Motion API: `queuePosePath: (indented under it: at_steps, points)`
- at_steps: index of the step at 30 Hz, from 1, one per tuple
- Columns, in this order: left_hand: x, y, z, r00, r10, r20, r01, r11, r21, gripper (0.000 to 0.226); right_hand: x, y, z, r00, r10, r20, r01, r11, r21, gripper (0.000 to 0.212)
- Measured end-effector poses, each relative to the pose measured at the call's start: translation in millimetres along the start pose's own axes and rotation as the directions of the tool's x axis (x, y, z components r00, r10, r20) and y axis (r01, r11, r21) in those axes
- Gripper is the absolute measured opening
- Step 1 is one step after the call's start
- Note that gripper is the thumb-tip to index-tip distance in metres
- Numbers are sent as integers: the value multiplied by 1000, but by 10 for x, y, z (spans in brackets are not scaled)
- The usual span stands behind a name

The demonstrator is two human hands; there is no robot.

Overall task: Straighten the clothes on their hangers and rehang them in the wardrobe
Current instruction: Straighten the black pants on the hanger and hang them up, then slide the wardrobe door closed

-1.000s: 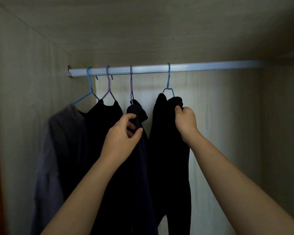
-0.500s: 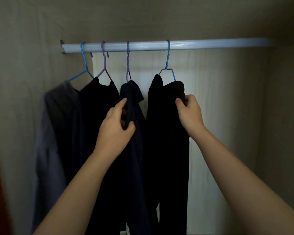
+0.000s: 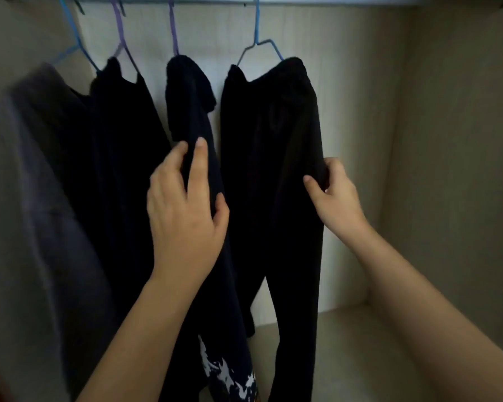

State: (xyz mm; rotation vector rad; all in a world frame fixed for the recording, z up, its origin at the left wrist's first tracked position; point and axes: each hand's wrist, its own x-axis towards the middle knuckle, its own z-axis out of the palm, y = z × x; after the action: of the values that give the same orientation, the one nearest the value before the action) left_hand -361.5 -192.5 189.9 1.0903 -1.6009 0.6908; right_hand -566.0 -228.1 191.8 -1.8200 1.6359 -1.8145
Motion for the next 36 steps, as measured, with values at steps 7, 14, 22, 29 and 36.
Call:
queuePosePath:
  at_steps: [7,14,22,29,36]
  points:
    - [-194,447,97,945,307,-114,-327,905,-271,42,-767,295,-538,990,-24,-136,-2,983,-181,26]
    - [-327,912,565,964,192,187,-90,889,-449,57,-1086,345,-1583,890,-106,-443,-138,864,-485,35]
    - [-295,1023,941,957,18,290,133,859,-495,61,-871,654,-2141,840,247,-482,-498,705,-506,68]
    - [-329,955,959,943,1,333,188,822,-537,58,-751,848,-2182,799,293,-525,-585,583,-564,54]
    - [-531,932,928,919,-25,394,253,802,-540,52,-798,926,-2196,816,243,-524,-557,572,-602,56]
